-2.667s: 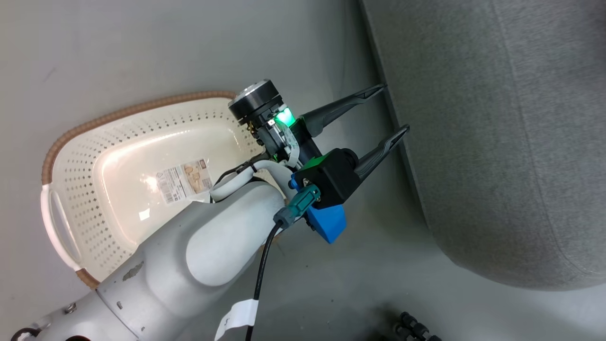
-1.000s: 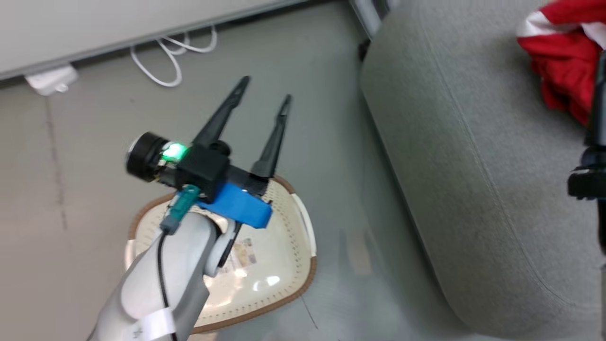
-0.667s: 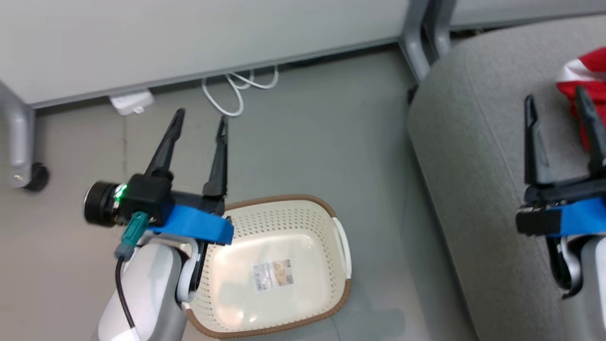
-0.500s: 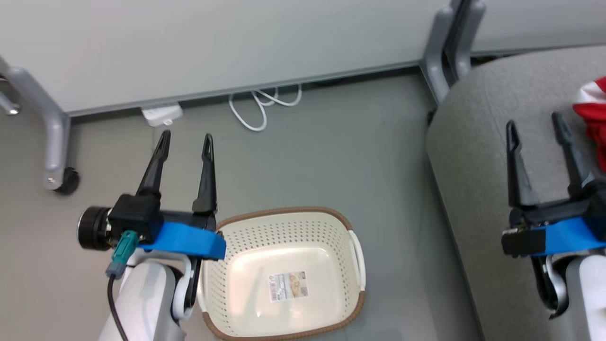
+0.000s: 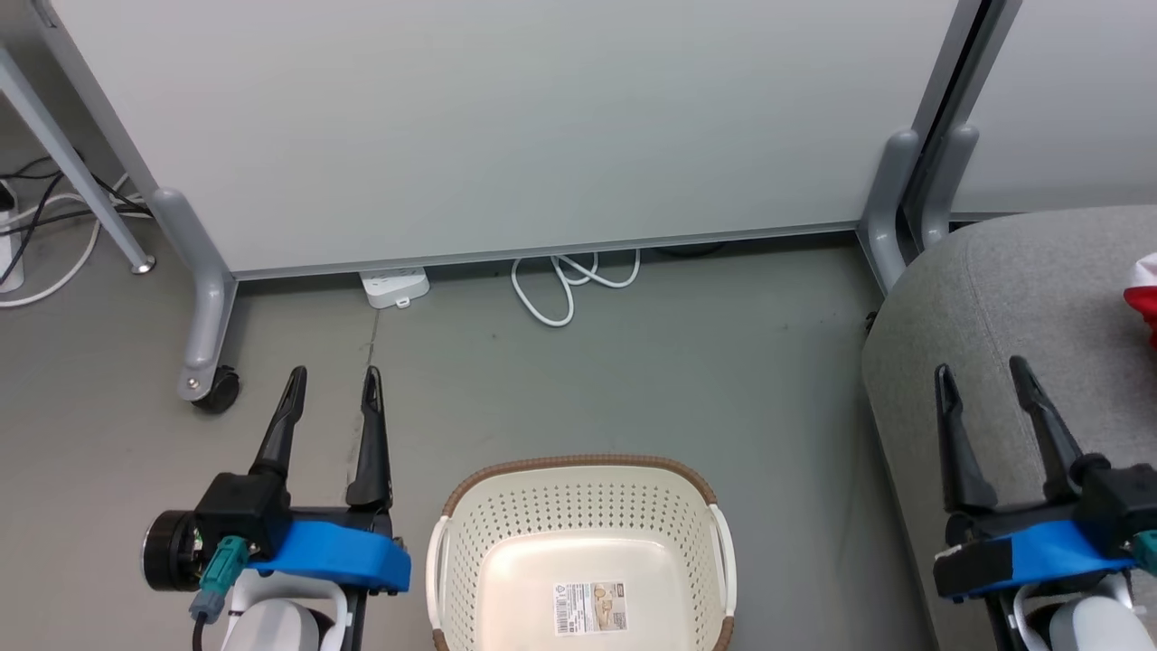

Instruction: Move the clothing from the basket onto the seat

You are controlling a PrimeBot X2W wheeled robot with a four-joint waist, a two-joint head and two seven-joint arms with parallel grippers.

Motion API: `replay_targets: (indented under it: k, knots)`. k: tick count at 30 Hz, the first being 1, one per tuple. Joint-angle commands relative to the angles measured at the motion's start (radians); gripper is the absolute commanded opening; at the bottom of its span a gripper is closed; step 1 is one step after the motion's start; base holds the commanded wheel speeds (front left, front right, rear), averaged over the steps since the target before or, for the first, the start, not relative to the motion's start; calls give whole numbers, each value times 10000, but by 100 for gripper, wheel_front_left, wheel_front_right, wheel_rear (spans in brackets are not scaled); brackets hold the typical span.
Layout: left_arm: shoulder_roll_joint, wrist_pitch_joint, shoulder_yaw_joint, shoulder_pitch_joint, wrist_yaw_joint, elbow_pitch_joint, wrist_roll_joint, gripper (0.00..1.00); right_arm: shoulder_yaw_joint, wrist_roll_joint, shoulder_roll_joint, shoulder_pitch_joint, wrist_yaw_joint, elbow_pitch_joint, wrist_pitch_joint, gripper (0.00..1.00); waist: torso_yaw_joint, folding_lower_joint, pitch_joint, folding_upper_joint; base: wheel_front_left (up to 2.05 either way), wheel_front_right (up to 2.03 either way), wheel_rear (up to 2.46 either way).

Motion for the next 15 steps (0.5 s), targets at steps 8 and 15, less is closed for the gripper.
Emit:
replay_targets:
  k: [8,15]
  knots:
    - [-81,-26,241,723,-228,-38,143,100,-116,186,322,817,1,476,-34,100,286,2,-487,-1,0,0,0]
    - [-86,-26,198,977,-295,85,-25,100,-109,213,465,932,1,696,-34,100,457,2,-620,-1,0,0,0]
